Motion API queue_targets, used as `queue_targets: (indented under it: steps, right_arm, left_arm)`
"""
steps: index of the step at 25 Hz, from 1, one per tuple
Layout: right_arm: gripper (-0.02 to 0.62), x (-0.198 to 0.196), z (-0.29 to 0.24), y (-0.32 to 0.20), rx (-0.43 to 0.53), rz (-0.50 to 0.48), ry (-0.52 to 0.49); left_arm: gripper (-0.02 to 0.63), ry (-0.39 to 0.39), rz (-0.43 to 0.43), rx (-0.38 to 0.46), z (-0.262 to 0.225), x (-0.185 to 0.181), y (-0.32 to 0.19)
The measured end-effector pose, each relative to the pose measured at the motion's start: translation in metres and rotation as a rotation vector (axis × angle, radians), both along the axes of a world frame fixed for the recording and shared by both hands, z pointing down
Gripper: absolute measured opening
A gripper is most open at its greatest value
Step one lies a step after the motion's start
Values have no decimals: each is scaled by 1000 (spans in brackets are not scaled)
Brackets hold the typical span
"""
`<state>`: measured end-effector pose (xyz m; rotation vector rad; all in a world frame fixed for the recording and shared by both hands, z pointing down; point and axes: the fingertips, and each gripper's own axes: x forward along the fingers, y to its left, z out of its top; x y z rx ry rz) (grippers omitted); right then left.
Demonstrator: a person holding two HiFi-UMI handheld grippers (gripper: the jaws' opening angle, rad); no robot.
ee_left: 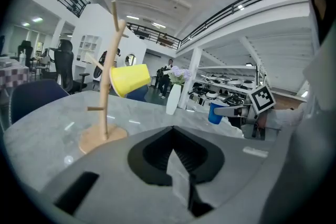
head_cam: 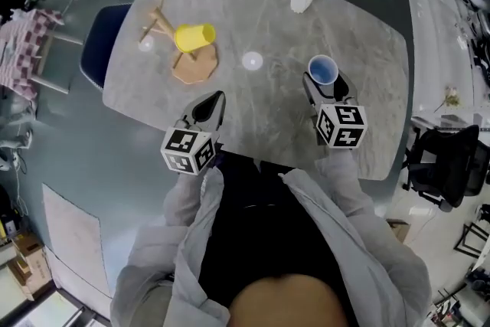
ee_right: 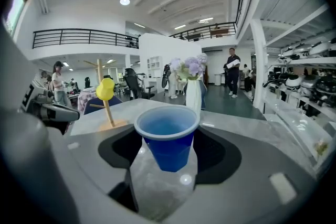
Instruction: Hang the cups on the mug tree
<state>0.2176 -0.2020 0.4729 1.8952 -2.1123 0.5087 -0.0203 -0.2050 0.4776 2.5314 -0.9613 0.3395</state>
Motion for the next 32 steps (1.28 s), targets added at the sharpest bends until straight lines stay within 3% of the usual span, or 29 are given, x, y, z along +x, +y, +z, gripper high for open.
queue_targets:
  steps: [8,20,26,32]
  right_arm:
    - [313,-92,5,-30,-24,-210,-84]
    - [313,-225,14,-52,-83,-446,-236]
    - [313,-280,17,-56,-158,-490,-468]
    - [313,-316,13,-63,-242,-480,-859]
  left_arm:
    - [3,3,-153,-8,3,-62,-1]
    - [3,-10,-358,-26,9,-159,10]
    - [4,-14,-393,-37,12,-189,12]
    - [3,-18,-394,-46,15,-205,8]
